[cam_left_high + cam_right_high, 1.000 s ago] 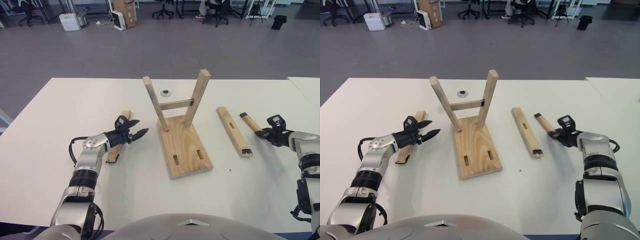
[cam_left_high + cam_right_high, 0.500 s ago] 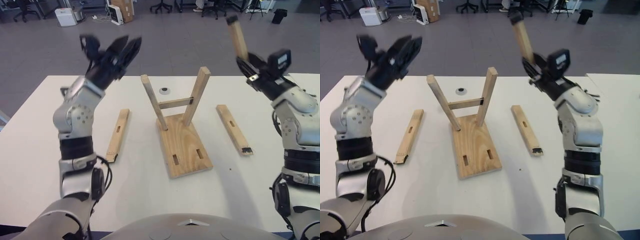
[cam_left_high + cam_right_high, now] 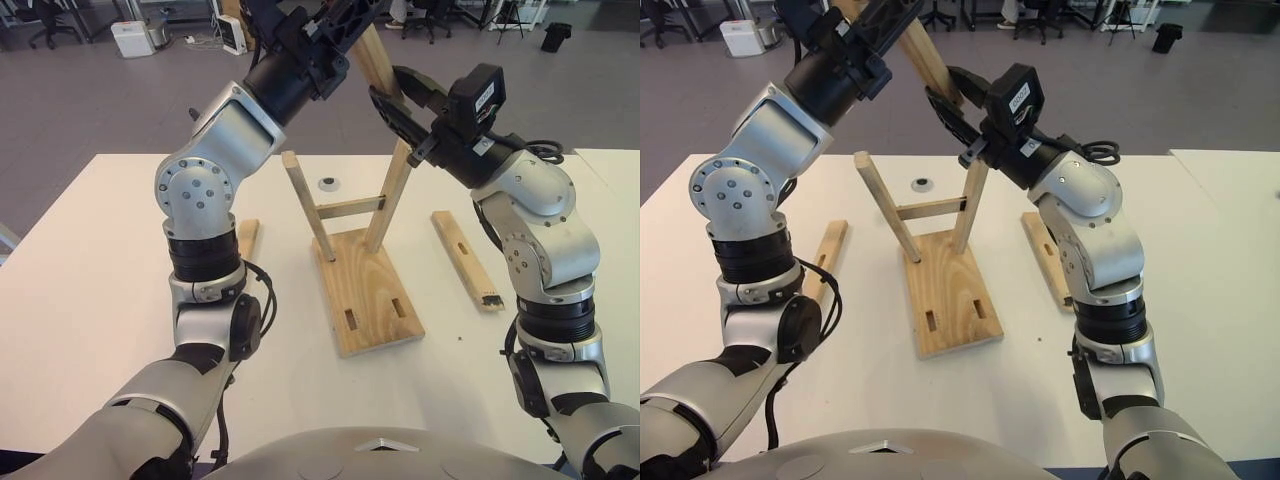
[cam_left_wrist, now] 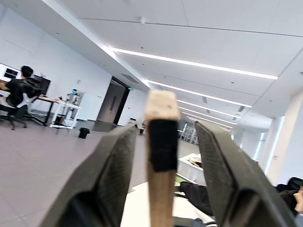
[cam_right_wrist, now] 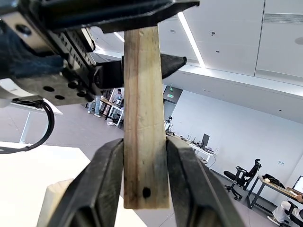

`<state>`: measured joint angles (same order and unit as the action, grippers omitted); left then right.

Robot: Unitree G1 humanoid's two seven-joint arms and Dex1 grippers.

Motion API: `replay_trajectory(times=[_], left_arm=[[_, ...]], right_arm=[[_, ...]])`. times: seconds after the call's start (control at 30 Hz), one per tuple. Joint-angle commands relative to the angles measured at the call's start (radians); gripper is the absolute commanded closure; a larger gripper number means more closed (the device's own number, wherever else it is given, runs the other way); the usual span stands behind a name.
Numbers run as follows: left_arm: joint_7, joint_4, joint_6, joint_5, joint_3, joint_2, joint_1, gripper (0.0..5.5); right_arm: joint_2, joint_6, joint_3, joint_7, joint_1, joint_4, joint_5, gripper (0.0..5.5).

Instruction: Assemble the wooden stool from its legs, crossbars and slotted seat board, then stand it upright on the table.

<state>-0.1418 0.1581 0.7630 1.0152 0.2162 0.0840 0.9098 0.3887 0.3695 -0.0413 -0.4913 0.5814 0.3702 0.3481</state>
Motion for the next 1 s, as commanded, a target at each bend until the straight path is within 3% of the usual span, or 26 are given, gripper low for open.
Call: replay_trajectory(times=[0.03, 0.27, 0.4, 0.53, 0.57, 0.67, 0.77, 1.0], left_arm=[[0.002, 0.006, -0.008, -0.046, -0.030, 0.016, -0.024, 3.92], [-0.005, 0.016, -0.016, -0.064, -0.041, 0.015, -0.040, 5.10], [-0.004, 0.004, -0.033, -0.076, -0.017, 0.036, -0.036, 5.10], [-0.026, -0.054, -0.091, -0.117, 0.086, 0.152, -0.026, 5.10], [-0.041, -0.080, -0.119, -0.141, 0.122, 0.200, -0.033, 5.10], [-0.078, -0.139, -0.199, -0.266, 0.171, 0.328, -0.144, 5.10], [-0.112, -0.177, -0.284, -0.393, 0.156, 0.372, -0.311, 5.10], [-0.097, -0.173, -0.406, -0.517, 0.099, 0.240, -0.640, 5.10]], right_arm=[[0.002, 0.003, 0.001, -0.002, -0.006, 0.000, -0.013, 4.19], [0.000, 0.012, -0.002, -0.006, -0.006, -0.005, -0.007, 4.19], [0.007, 0.025, 0.003, -0.003, -0.019, -0.014, -0.009, 4.19], [-0.009, 0.045, 0.041, 0.046, -0.032, -0.031, -0.008, 3.22], [-0.021, 0.050, 0.075, 0.089, -0.035, -0.041, -0.011, 3.19], [-0.035, 0.039, 0.228, 0.231, -0.057, -0.089, -0.021, 3.19], [-0.006, -0.009, 0.349, 0.332, -0.103, -0.157, -0.076, 3.19], [0.024, -0.151, 0.420, 0.385, -0.272, -0.321, -0.187, 3.19]])
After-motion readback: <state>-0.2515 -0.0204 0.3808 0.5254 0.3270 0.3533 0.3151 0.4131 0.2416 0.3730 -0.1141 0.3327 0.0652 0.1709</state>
